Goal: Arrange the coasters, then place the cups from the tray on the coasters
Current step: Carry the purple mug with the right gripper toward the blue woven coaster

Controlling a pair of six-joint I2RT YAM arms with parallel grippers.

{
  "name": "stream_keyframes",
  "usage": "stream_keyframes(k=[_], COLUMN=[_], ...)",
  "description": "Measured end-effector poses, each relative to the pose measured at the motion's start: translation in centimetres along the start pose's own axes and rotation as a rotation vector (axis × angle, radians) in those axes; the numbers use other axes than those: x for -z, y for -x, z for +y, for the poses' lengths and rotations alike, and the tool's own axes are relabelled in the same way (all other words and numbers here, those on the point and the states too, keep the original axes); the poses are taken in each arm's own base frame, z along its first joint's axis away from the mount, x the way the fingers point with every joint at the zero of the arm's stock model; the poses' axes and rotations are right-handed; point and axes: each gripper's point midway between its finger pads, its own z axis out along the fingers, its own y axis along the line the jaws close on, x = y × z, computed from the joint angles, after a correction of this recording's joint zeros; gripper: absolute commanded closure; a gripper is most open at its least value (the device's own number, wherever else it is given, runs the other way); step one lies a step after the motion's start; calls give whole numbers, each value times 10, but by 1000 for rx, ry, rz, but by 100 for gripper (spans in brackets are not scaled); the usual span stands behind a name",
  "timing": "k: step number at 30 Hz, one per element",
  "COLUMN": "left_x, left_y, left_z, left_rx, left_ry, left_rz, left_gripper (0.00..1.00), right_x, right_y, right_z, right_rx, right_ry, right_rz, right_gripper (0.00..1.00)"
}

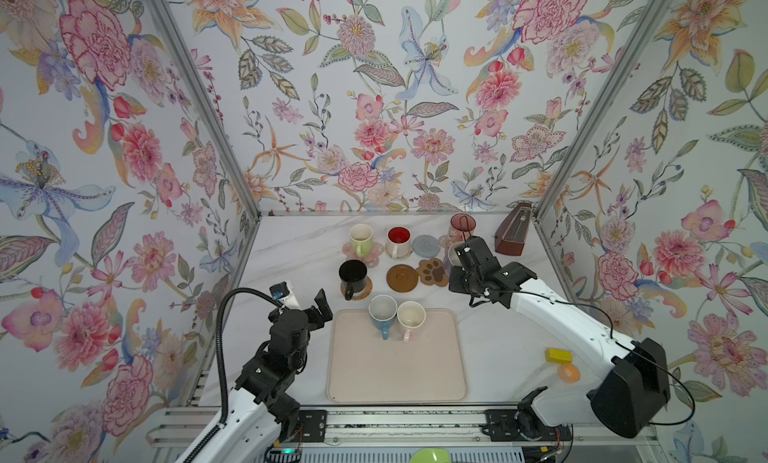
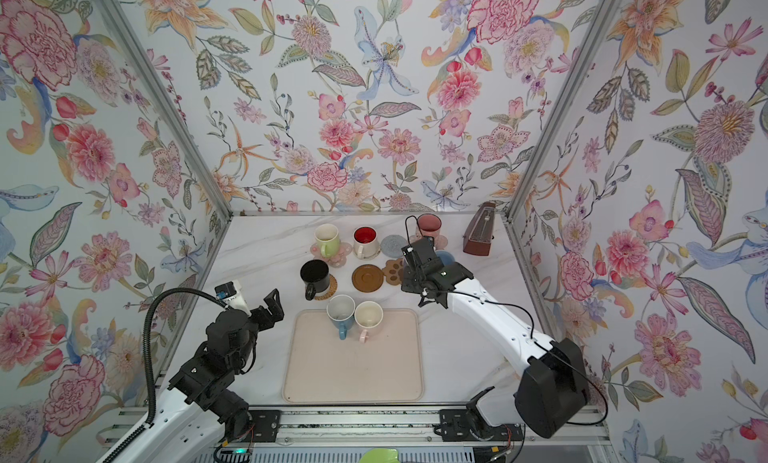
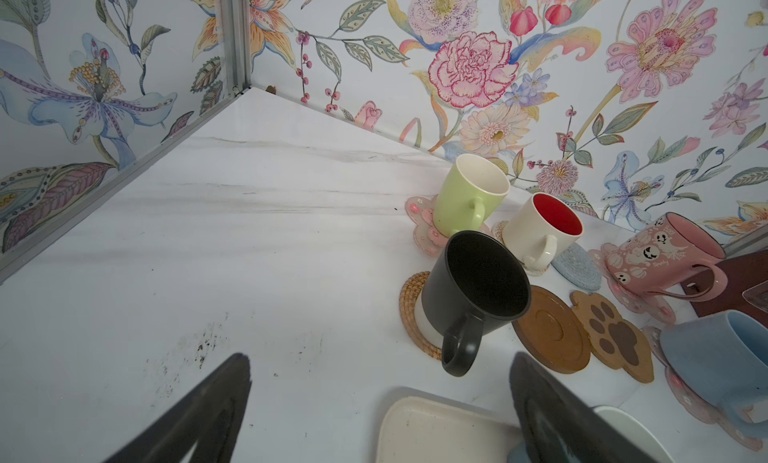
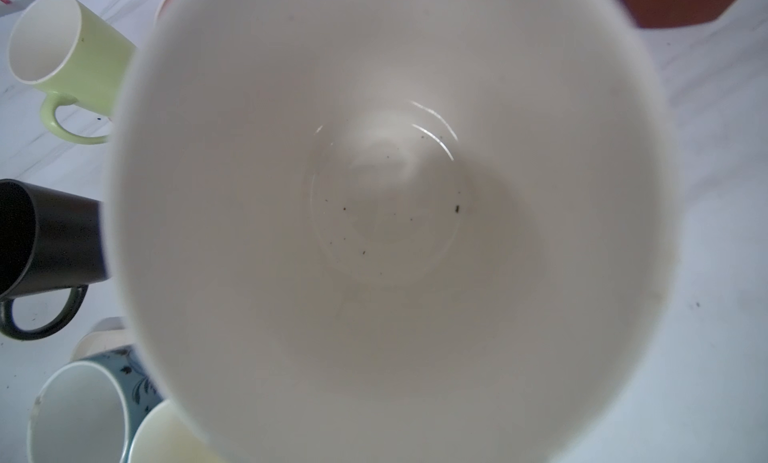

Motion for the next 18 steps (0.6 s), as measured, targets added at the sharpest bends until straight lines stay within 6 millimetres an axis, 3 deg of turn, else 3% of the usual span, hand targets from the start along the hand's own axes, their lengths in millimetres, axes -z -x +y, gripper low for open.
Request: stream_keyframes(k=[9,18], left_x=[1,3], left_y=[-5,-6], left_z=[4,6], left_rx=[17,26], left_ry=[9,11], left_rz=[12,15], left_gripper=[1,1], right_x=[-79,-140], right_y=[50,67], right_z=[17,25], right_rx=[84,125], right_ry=[-9,-11], right_rz=[41,82], right_gripper=[100,100])
